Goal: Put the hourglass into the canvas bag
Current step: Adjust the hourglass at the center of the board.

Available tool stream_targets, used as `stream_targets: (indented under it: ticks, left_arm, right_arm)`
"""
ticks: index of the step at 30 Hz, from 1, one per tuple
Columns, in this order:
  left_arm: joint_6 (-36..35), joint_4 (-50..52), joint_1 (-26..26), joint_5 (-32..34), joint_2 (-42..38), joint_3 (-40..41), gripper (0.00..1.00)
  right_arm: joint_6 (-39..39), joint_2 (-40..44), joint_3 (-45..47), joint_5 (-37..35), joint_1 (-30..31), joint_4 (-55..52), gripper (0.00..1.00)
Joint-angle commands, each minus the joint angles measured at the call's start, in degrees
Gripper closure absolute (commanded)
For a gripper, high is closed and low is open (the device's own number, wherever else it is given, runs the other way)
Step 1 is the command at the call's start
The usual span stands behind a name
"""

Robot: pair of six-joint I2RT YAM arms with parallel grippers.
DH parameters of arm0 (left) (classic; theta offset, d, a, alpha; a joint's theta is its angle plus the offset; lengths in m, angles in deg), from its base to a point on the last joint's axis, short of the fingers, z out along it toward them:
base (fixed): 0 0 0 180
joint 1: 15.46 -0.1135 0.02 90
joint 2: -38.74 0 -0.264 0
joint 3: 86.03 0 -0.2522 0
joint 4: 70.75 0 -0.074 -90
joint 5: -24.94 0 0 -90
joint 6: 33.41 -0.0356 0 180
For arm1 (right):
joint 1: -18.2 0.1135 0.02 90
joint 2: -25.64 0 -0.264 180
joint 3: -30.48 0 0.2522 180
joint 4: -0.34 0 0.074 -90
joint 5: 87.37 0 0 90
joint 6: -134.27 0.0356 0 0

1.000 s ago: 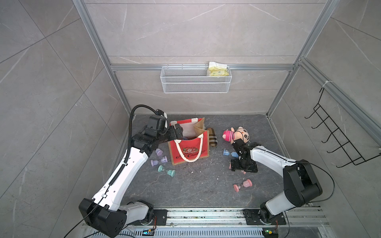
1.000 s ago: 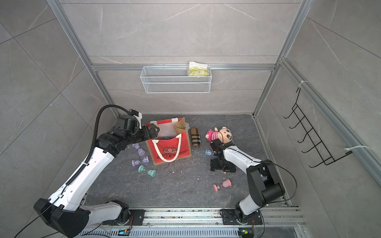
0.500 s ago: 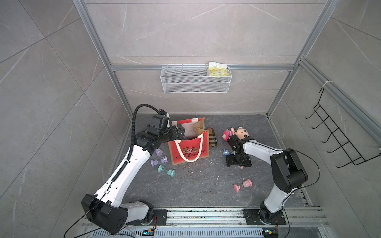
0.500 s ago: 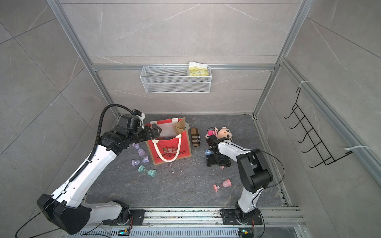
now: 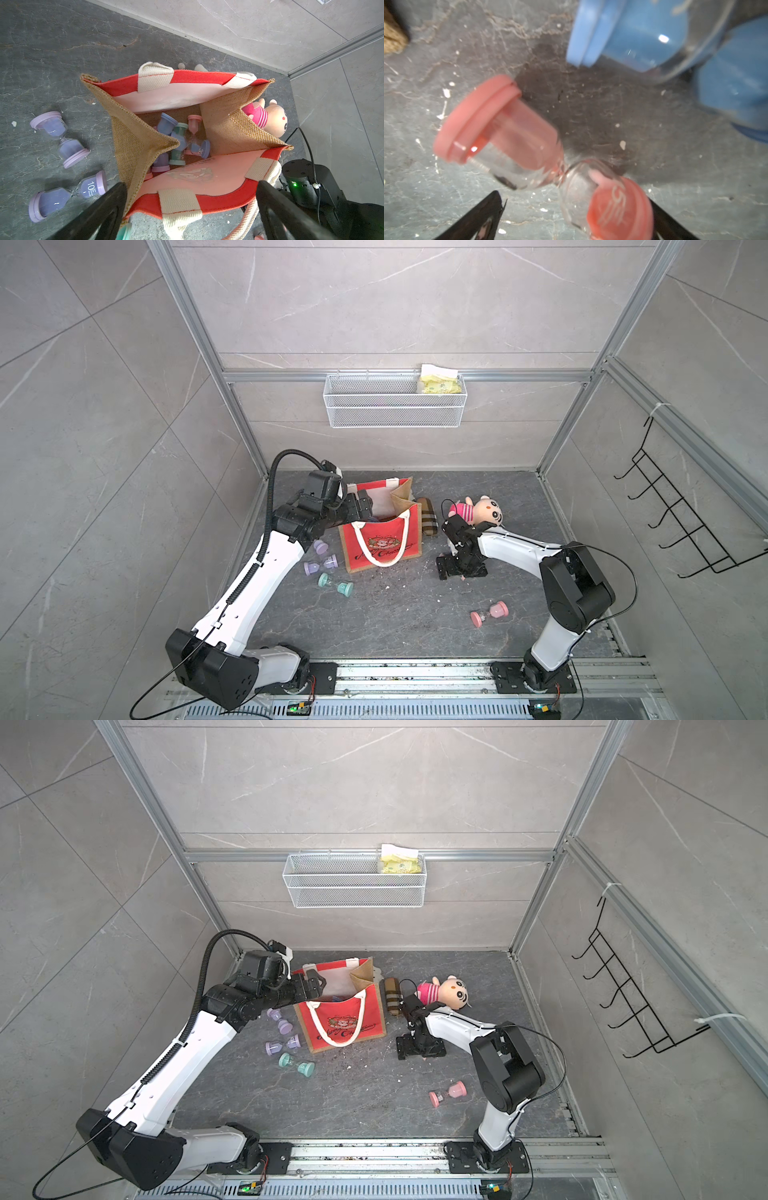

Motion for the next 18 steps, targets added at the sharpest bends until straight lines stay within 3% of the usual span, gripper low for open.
stream_targets:
  ticks: [1,5,14,18]
  left_arm:
    - [-0.43,0.71,0.25,1.4,-0.89,-1.11,0.0]
    - [-0.48,0.49,0.26,1.49,-0.83,-0.98,0.0]
    - [-0.63,0.16,0.25,1.54,-0.58,-0.61,0.0]
    - [-0.47,-0.04,0.17,2.52,-1.19,0.32,0.0]
  right_arm:
    - [-1.78,-0.98,-2.54,-5.5,-0.11,-2.05,0.01]
    - [-3.04,-1.89,-3.79,-7.37,-0.16,-2.32,0.02]
    - [-8.46,-3.89,-4.66,2.05,2.2,2.44,0.13]
    - [-7.56,-4.29,-3.76,2.31,5.03,2.53,0.18]
